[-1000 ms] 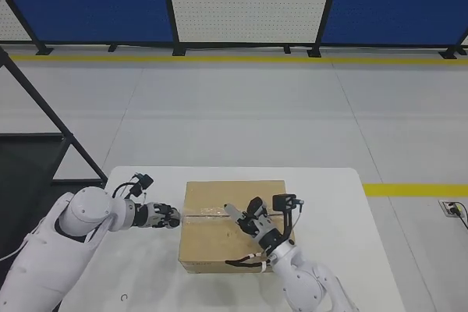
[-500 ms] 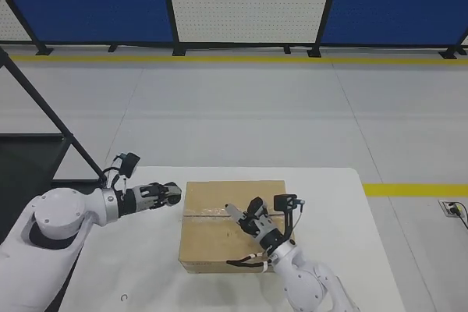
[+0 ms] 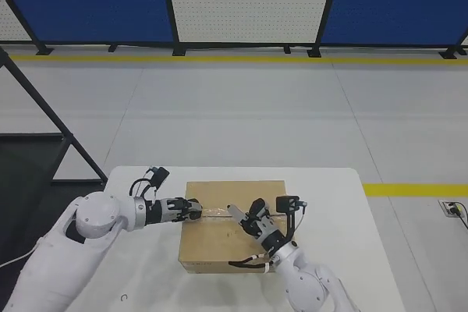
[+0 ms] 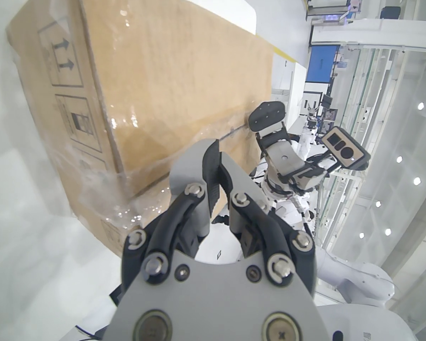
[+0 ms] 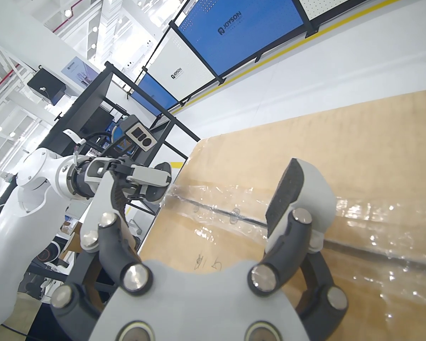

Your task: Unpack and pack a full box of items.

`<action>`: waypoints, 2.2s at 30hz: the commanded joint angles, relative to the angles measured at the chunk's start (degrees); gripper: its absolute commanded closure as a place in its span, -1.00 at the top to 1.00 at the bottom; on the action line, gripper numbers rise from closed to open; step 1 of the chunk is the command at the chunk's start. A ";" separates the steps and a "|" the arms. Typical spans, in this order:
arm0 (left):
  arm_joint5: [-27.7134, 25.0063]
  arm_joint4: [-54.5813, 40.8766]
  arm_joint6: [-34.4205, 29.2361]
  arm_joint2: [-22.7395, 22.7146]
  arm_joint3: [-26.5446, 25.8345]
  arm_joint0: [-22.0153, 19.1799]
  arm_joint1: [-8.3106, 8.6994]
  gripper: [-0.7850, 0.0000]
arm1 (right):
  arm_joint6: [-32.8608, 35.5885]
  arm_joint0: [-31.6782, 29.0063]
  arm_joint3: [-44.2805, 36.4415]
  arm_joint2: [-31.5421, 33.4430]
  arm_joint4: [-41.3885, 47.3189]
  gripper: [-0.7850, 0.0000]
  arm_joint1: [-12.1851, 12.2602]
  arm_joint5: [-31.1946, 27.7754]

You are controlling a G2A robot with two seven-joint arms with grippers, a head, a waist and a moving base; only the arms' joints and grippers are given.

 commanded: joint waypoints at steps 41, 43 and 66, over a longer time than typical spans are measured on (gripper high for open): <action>-2.47 -7.36 13.18 -15.03 -8.02 10.95 1.59 -0.36 | 4.64 3.79 1.45 -2.89 5.38 1.00 -1.04 -0.84; -2.67 -7.80 13.44 -15.41 -8.22 11.23 1.62 0.84 | 4.64 3.79 1.45 -2.89 5.38 1.00 -1.04 -0.84; -4.63 -13.69 26.03 -20.51 -9.11 16.20 1.11 -1.00 | 11.77 14.41 6.41 -8.78 18.50 -1.00 -4.31 17.16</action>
